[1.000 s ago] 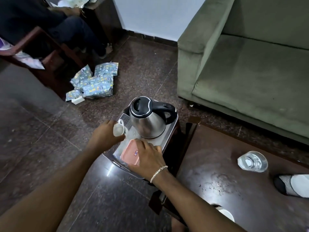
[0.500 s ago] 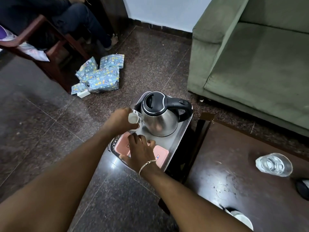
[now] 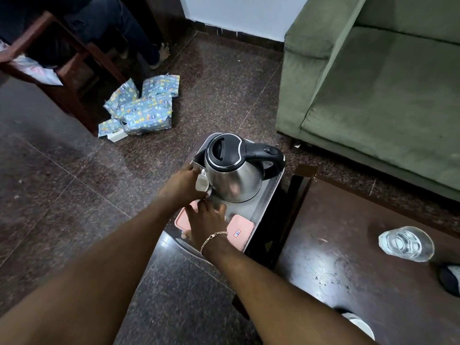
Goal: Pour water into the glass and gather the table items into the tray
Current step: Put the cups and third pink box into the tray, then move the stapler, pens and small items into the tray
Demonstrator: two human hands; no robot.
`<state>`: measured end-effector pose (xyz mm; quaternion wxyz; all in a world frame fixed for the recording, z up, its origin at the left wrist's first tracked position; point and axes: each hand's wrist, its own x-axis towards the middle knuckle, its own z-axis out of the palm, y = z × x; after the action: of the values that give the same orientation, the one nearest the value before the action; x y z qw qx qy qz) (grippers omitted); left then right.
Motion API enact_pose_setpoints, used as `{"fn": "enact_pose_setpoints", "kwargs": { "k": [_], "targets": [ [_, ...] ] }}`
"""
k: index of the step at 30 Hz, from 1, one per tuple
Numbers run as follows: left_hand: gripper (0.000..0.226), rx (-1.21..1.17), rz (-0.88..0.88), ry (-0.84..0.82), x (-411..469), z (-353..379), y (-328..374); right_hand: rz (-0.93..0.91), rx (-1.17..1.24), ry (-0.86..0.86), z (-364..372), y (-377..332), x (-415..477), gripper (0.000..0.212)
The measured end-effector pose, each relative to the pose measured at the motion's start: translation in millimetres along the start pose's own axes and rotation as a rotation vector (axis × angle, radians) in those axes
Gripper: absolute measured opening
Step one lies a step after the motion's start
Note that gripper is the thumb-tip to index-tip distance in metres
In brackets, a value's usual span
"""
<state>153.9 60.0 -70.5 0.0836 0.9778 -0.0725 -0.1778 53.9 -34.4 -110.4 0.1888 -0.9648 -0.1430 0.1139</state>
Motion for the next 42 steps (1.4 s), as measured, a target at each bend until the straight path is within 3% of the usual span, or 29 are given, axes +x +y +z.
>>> {"fn": "enact_pose_setpoints", "kwargs": {
  "k": [9, 14, 19, 22, 25, 29, 35, 42],
  "targets": [
    [0.081, -0.035, -0.072, 0.013, -4, 9, -3, -0.051, 0.026, -0.056, 2, 11, -8, 0.058],
    [0.09, -0.034, -0.093, 0.044, -23, 6, -3, -0.109, 0.067, 0.056, -18, 28, -38, 0.056],
    [0.077, 0.036, -0.029, 0.216, -66, 8, 18, -0.061, 0.131, 0.185, -44, 64, -81, 0.05],
    [0.052, -0.035, 0.047, 0.328, -97, 18, 56, -0.007, 0.159, 0.28, -58, 103, -118, 0.046],
    [0.039, -0.109, 0.194, 0.33, -125, 35, 108, 0.086, 0.153, 0.346, -66, 152, -165, 0.04],
    [0.04, -0.128, 0.395, 0.168, -154, 72, 184, 0.242, 0.135, 0.349, -62, 215, -243, 0.037],
    [0.074, 0.028, 0.55, -0.334, -183, 164, 284, 0.467, 0.154, 0.339, -50, 274, -359, 0.031],
    [0.1, 0.281, 0.605, -0.546, -215, 215, 351, 0.733, 0.168, 0.354, -26, 340, -459, 0.022]
  ]
}}
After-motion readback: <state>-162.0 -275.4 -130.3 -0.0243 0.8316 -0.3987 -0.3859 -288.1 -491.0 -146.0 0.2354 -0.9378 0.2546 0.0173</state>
